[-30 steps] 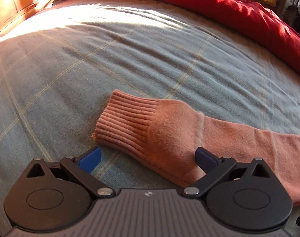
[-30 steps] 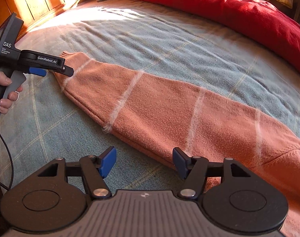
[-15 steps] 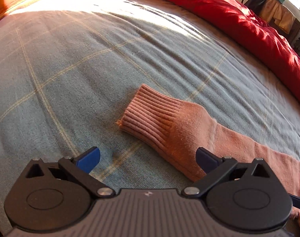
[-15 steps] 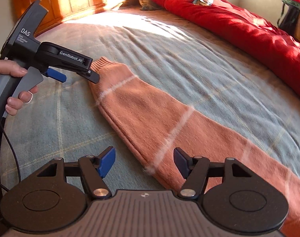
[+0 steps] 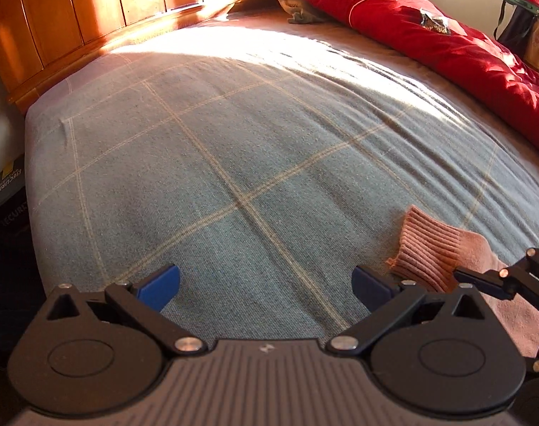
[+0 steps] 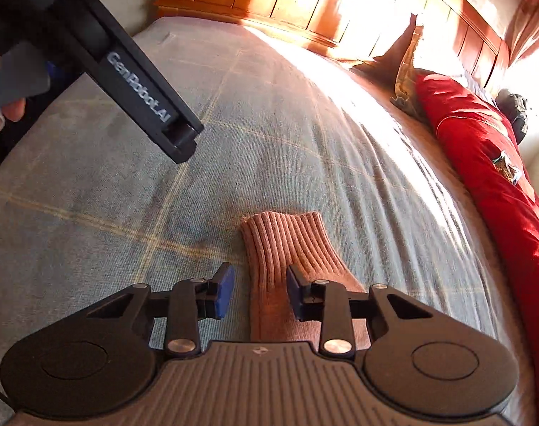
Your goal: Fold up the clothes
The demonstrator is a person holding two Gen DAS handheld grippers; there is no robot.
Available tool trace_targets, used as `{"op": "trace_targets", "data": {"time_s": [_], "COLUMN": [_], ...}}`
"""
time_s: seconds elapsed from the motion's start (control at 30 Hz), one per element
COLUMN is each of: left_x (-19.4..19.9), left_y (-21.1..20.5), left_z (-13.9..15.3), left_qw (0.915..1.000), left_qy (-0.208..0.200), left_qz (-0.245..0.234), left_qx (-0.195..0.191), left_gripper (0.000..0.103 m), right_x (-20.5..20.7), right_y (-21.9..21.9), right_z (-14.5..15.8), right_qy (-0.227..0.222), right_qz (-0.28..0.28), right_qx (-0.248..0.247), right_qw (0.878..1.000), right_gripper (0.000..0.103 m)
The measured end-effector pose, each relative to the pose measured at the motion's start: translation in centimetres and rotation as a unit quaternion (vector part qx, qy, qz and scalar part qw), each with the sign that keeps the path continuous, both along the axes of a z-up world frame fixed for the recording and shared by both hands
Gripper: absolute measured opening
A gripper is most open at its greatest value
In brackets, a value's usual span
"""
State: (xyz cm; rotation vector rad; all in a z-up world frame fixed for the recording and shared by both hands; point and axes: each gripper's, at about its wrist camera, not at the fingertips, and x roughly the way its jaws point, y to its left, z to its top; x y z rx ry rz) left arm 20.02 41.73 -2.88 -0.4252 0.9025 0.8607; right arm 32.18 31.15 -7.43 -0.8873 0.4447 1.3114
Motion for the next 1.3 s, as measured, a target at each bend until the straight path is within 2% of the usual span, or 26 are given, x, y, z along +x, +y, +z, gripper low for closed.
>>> {"op": "trace_targets", "data": {"time_s": [0.07,0.13,0.2,0.3,0.4,0.43,0.5,0.8,0.9,0.93,1.0,1.07,1.13,1.17,1.23,1.27,1.3], "left_x": [-0.7,-1.2,-1.8,-2.3,-1.9,-1.6,-0.9,2.5,3.6,4.0,5.3,7.1,9.0,9.9,11.5,12.2,13.0], "left_y": [-0.2,-0.5,-0.9,-1.2,-1.4,-1.5,-1.6,-3.2,-3.9,-4.2,-4.8,-5.8,-7.2,-7.9,-9.8,-10.8,-11.8], "left_z": [0.0,0.2,0.4,0.6,0.7,0.7,0.7,0.4,1.2,1.4,1.8,1.8,1.5,1.1,0.0,-0.6,-1.2], "left_qw": [0.9999,0.9996,0.9992,0.9991,0.9991,0.9990,0.9987,0.9959,0.9922,0.9908,0.9883,0.9861,0.9836,0.9819,0.9772,0.9745,0.9715], "left_qy": [0.005,0.011,0.014,0.013,0.016,0.016,0.013,0.008,0.011,0.012,0.011,-0.004,-0.028,-0.039,-0.042,-0.043,-0.043], "left_qz": [-0.002,-0.002,-0.002,-0.003,-0.006,-0.011,-0.023,-0.079,-0.109,-0.118,-0.137,-0.158,-0.177,-0.185,-0.205,-0.216,-0.226], "left_qx": [0.009,0.025,0.039,0.040,0.040,0.041,0.043,0.043,0.060,0.065,0.066,0.052,0.019,-0.005,-0.032,-0.044,-0.055], "left_gripper": [0.102,0.102,0.102,0.102,0.102,0.102,0.102,0.102,0.102,0.102,0.102,0.102,0.102,0.102,0.102,0.102,0.102], "right_x": [-0.2,-0.3,-0.2,0.0,-0.6,-0.4,0.1,2.4,3.1,3.4,3.8,5.1,6.4,7.1,8.5,9.0,9.0], "right_y": [0.9,1.3,1.2,0.8,-0.5,-1.3,-1.9,-4.4,-5.3,-5.7,-8.2,-11.8,-15.4,-17.2,-20.5,-21.9,-22.4], "right_z": [-1.0,-1.6,-1.4,-0.2,0.8,1.3,1.4,2.0,2.1,2.2,2.7,2.7,2.7,2.6,1.3,0.5,0.3], "right_qy": [-0.022,-0.038,-0.024,0.045,0.054,0.069,0.086,0.162,0.187,0.192,0.165,0.145,0.123,0.113,0.104,0.121,0.137], "right_qz": [0.002,0.001,0.000,0.013,0.037,0.032,0.008,-0.101,-0.137,-0.149,-0.180,-0.260,-0.338,-0.377,-0.465,-0.491,-0.487], "right_qx": [-0.011,-0.013,-0.005,0.014,0.030,0.032,0.036,0.053,0.058,0.060,0.056,0.045,0.033,0.027,0.004,-0.001,0.012], "right_qw": [1.000,0.999,1.000,0.999,0.997,0.997,0.996,0.980,0.971,0.968,0.968,0.954,0.932,0.919,0.879,0.863,0.863], "right_gripper": [0.036,0.020,0.014,0.014,0.015,0.020,0.029,0.032,0.044,0.047,0.047,0.047,0.047,0.048,0.050,0.051,0.053]}}
